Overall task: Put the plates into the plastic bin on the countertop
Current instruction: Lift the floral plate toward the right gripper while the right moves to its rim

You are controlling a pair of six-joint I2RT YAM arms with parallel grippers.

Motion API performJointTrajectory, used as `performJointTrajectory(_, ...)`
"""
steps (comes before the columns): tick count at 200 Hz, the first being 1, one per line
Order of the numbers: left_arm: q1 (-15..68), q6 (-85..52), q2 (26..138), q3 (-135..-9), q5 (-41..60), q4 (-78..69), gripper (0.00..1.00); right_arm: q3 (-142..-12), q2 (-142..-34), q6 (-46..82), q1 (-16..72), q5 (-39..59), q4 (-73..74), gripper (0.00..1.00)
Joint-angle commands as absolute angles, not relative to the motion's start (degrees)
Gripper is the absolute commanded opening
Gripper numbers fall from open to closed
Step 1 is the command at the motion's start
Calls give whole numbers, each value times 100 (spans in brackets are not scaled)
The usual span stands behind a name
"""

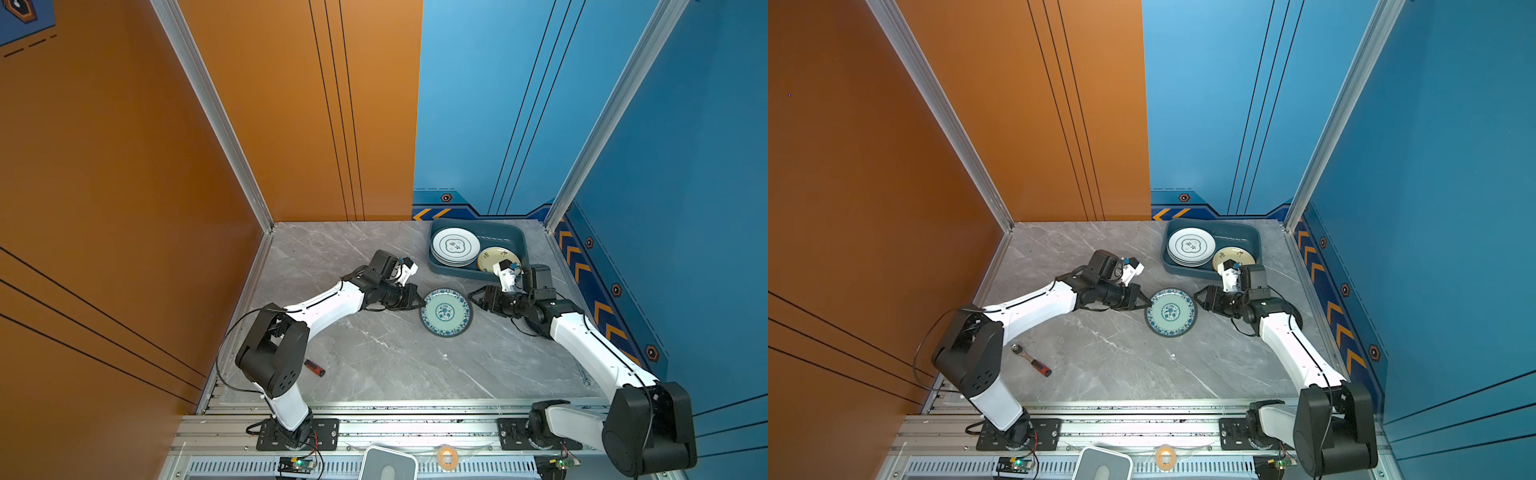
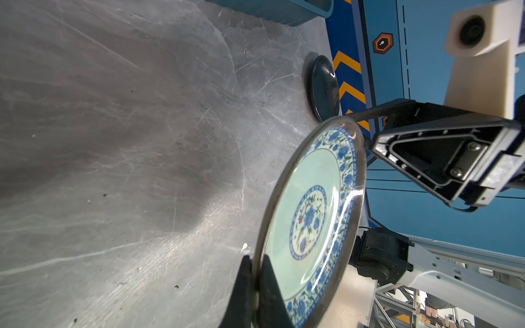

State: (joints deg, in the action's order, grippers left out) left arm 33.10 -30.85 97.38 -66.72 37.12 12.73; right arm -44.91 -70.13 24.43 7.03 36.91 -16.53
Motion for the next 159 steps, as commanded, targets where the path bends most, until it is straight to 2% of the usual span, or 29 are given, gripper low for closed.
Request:
performJointTrajectory(1,3255,-2988,9519,-6619,3814,1252,0,-4526,-6943,2617,746,3887,-1396,57)
performJointTrajectory(89,3081,-3008,9396,-6568,3885,1183,0,-4591,-7394,2505,992,4488,-1374,52)
performJointTrajectory(159,3005,-3011,9472,-6594,3899,1147,0,-4589,-7751,2513,1276,4838,-1142,21)
